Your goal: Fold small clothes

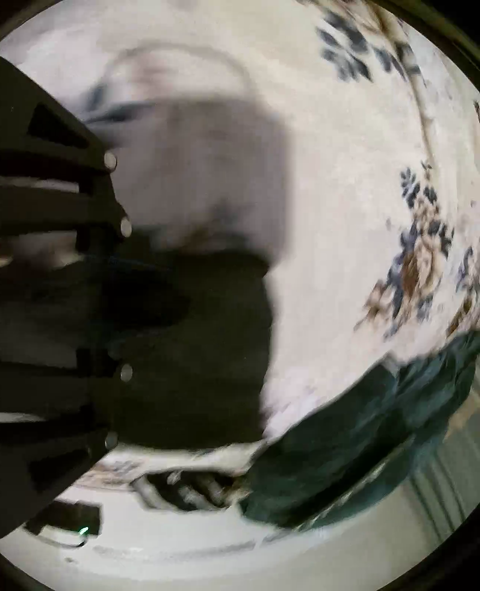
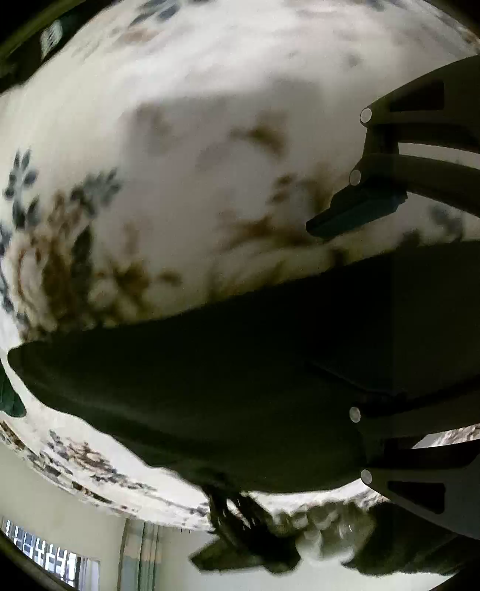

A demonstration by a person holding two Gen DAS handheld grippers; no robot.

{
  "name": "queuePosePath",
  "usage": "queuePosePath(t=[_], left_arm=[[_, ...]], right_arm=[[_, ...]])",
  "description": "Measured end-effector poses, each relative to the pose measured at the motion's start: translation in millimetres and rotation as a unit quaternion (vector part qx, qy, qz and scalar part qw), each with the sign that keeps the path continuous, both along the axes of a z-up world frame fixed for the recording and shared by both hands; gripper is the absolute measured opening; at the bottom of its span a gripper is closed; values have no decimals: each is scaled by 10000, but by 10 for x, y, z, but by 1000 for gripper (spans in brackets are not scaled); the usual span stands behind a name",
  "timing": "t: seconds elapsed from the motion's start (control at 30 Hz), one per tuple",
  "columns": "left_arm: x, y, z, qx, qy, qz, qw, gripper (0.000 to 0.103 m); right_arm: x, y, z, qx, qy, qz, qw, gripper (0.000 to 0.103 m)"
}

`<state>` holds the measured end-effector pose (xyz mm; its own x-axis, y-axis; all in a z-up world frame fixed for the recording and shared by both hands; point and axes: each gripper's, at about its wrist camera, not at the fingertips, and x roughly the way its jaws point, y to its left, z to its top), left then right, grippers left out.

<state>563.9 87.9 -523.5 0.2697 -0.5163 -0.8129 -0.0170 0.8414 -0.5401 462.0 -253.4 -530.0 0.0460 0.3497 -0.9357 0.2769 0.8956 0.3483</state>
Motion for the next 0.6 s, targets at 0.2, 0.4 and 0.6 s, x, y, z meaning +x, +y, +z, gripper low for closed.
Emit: queuePosePath(t=[0.2,0.4,0.6], left_arm=[[-838,-130,-136,1233,34,-99,9923,52],[-1439,198,205,611,181,554,9964,50],[-2740,-155,270,599,774,-36,9952,50]], right_arm=[[-726,-10,129,-76,2,94,9999,69],[-1353,-39,154,-63,157,48,9998,69],[-2098,92,159,283,481,140,9983,69]])
